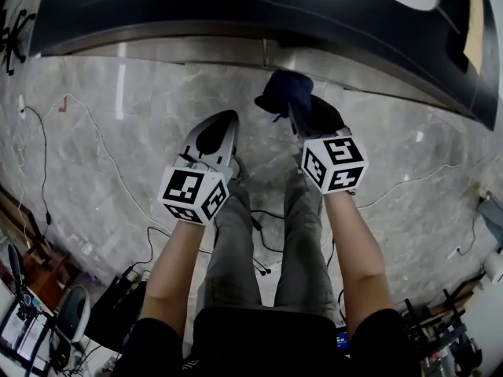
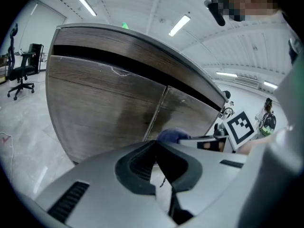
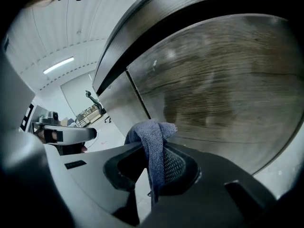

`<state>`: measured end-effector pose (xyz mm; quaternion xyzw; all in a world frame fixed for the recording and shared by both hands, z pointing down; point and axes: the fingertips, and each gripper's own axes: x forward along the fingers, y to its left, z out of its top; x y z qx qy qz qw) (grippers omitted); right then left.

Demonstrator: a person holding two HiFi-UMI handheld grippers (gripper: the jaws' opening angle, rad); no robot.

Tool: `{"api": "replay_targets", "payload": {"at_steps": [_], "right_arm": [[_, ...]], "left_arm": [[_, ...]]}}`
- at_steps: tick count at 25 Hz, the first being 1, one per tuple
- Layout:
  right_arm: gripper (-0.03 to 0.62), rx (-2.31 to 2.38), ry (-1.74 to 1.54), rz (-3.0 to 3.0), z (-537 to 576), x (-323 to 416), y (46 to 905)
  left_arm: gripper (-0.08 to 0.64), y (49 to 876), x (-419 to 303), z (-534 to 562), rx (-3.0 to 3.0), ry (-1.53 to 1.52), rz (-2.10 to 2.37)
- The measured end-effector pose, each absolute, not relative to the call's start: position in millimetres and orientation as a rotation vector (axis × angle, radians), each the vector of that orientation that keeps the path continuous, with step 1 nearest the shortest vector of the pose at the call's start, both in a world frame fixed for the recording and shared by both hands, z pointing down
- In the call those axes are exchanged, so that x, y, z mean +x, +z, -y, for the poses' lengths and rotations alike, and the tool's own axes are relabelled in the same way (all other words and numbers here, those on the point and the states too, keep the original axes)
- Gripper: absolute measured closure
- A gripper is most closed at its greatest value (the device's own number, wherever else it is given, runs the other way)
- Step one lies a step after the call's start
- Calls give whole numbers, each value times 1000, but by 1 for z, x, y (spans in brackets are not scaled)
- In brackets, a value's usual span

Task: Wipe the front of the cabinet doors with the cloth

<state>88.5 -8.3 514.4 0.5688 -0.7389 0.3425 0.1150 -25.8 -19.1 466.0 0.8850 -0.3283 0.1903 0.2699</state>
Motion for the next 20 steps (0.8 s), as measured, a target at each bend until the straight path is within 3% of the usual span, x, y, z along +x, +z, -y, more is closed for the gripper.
{"api": "replay_targets", "payload": {"at_steps": [8,20], "right_arm": [[522,1660,1013,2142,30,87,529],[522,1721,1020,2092,15,136,532]], "left_arm": [[552,478,-30,26,2378,538,867],[552,479,31,21,2421,559,767]]}}
